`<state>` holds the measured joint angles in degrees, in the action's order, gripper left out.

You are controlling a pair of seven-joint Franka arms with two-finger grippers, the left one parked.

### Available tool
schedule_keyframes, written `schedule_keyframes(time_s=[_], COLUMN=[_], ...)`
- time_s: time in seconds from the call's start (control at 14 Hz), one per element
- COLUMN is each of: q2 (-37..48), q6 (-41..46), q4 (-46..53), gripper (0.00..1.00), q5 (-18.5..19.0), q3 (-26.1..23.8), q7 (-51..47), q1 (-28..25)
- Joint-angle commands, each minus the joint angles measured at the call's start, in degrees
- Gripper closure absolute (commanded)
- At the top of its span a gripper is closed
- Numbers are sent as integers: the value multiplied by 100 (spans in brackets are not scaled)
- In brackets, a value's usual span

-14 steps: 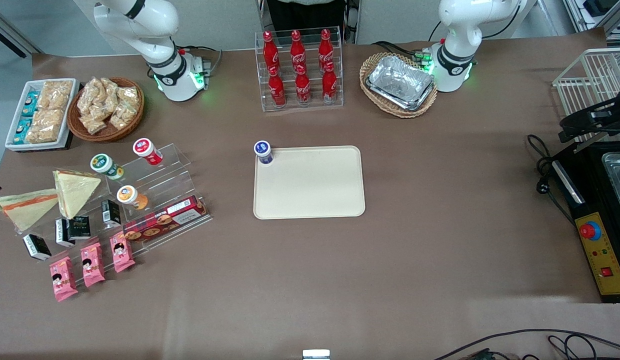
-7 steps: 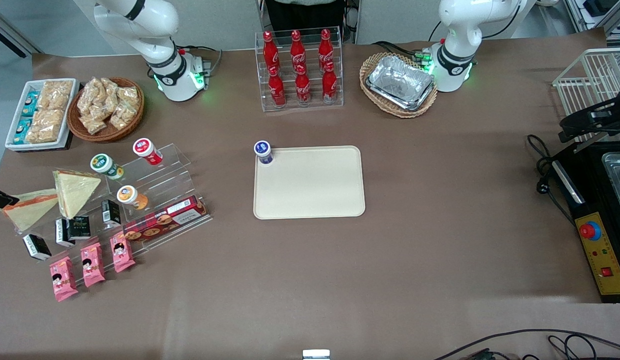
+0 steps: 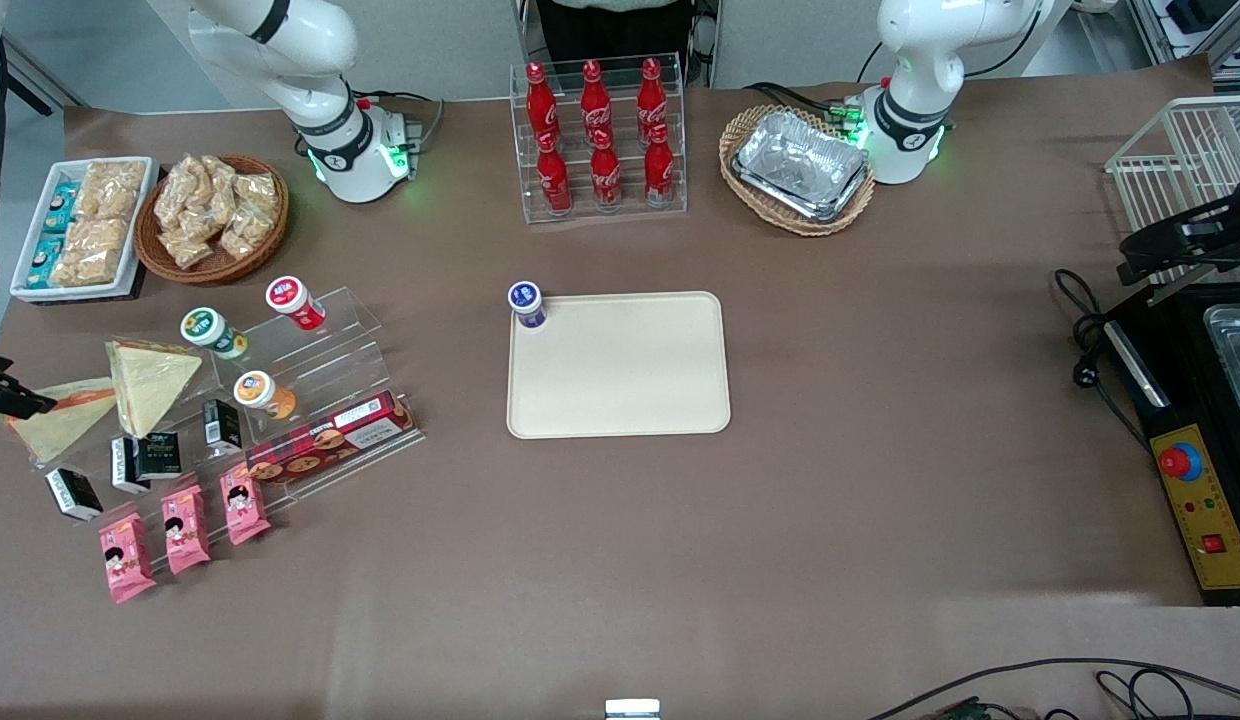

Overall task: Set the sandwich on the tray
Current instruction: 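Lower the right gripper and grasp the wrapped carrot sandwich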

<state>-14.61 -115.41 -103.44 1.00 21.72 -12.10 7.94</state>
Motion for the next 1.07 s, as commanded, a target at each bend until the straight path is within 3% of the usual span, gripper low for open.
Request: schedule_keyframes(time_s=[0.0,1.0], q2=[-24,-384], q6=[-386,-957], q4=[-212,-168], gripper=[0,0], q5=[49,23], q3=[-19,-19], q7=[50,357], q1=[24,173])
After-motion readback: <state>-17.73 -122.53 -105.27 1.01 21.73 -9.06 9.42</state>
